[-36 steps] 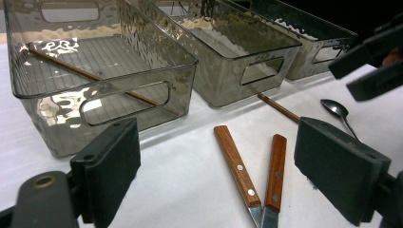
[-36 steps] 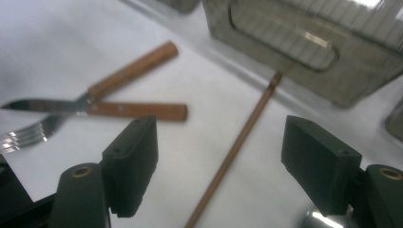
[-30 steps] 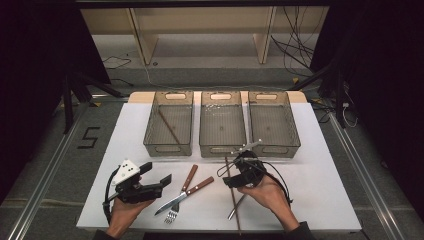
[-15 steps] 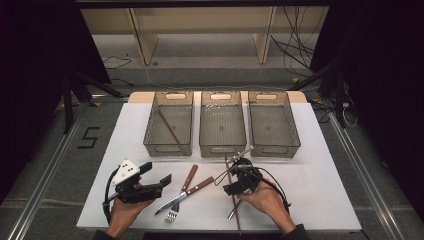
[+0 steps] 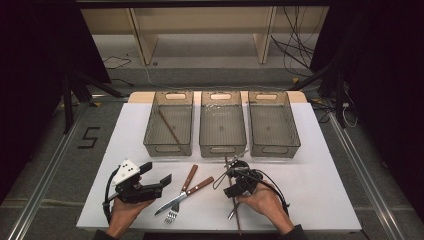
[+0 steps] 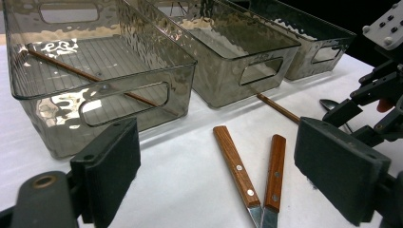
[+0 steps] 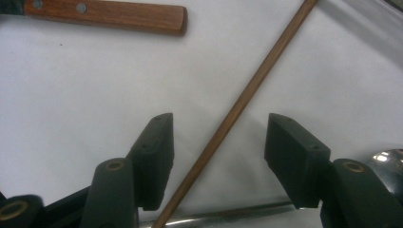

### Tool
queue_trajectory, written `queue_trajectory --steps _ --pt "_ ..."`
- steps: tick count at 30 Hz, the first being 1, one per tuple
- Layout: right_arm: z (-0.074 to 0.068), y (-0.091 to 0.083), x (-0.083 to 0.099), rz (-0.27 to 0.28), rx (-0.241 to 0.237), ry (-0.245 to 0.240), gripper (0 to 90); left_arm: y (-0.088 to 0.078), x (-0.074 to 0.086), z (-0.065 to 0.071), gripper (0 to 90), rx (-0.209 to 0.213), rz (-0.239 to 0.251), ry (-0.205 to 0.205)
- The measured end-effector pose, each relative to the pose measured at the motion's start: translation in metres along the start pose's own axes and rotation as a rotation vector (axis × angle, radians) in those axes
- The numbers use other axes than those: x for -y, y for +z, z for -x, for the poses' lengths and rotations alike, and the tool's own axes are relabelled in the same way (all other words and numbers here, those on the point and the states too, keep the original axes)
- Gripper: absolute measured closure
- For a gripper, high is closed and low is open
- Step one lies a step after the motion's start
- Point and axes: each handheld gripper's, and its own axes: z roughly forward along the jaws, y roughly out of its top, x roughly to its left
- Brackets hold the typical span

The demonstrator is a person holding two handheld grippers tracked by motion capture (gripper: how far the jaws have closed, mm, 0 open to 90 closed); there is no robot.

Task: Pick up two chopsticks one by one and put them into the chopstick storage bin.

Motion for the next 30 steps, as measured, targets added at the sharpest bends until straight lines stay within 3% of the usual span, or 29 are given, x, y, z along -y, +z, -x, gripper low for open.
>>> queue_trajectory --steps 12,22,30 --pt "-0.0035 0.0051 0.0012 -0.057 0.023 -0.026 51.2 0.0 -0.0001 0.0002 15.2 0.0 0.0 0.002" --pt "-0.0066 0.0044 0.0013 -0.078 0.048 -0.06 66.0 0.0001 0.0 0.0005 15.1 0.001 0.0 0.002" --pt "-0.0022 0.0037 0.0009 -0.078 0.036 -0.037 74.6 0.0001 0.0 0.0007 15.1 0.002 -0.001 0.004"
